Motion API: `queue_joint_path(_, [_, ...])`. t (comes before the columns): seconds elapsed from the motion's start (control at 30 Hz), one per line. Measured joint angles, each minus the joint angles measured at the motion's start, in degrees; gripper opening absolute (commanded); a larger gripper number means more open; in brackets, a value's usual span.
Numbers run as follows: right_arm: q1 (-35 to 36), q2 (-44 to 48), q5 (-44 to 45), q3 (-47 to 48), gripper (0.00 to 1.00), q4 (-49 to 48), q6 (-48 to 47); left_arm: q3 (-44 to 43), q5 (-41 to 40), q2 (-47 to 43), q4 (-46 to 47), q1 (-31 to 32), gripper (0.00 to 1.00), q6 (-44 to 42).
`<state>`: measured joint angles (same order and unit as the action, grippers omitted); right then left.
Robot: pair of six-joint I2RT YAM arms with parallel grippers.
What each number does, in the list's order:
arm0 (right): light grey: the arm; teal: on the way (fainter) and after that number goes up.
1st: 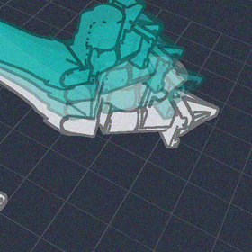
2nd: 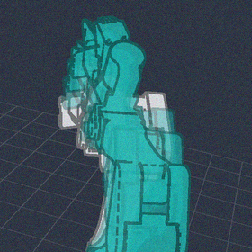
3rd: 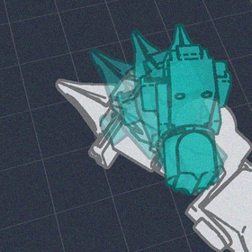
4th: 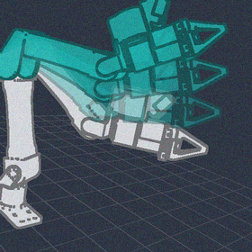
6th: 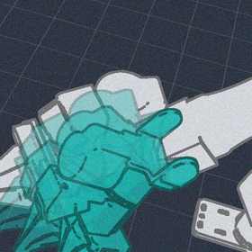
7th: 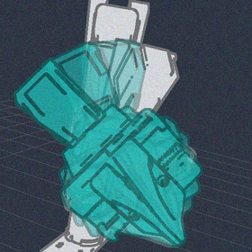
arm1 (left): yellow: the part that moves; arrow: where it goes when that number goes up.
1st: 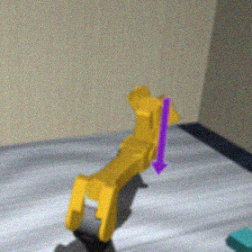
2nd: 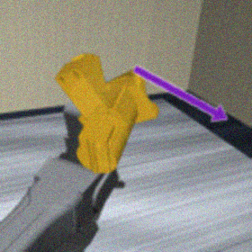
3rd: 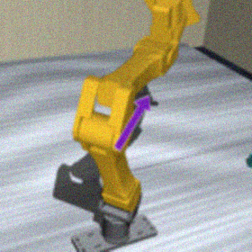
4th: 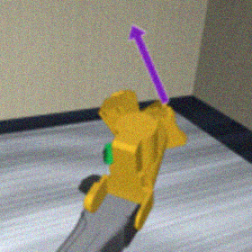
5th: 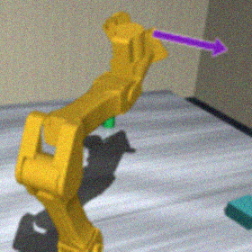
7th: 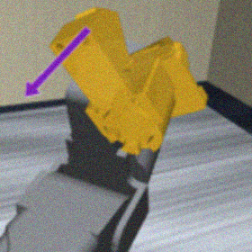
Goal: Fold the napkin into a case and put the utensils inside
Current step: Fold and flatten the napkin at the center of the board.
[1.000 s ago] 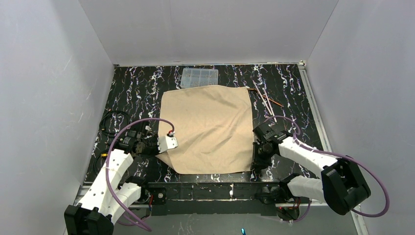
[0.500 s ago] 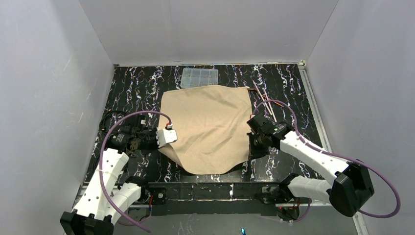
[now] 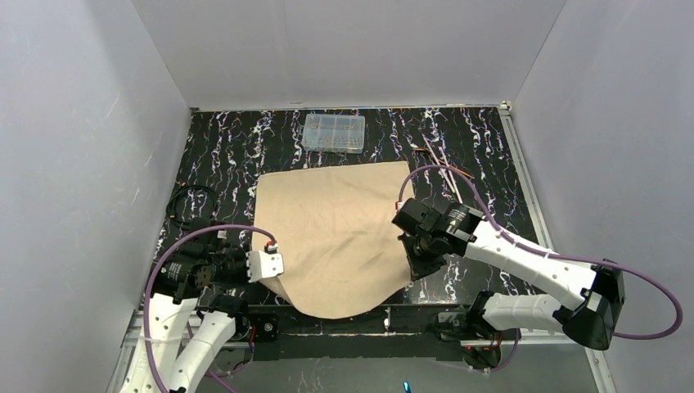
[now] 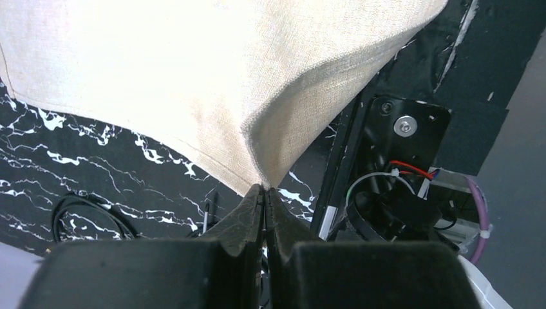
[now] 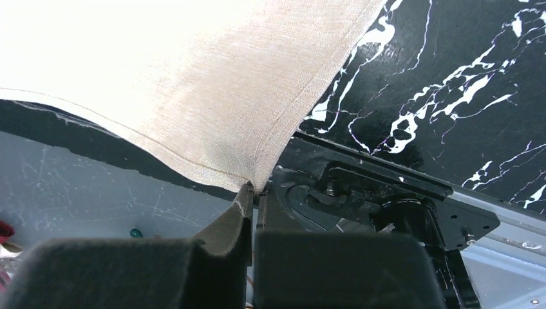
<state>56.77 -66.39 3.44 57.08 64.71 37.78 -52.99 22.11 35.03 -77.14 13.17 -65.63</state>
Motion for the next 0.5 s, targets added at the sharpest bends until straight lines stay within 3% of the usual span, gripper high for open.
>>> queue_joint_path(0.23, [0.00,-1.18,1.92,2.54,0.01,1.38,0.00,6.73,-4.33,-0.31,8.00,0.02,0.00,2.99])
queue_joint_path(0.5, [-1.40,-7.23,8.41,15.06,0.01,2.27,-3.26,-2.23,-5.66,10.99,19.50,0.00,0.00,16.09])
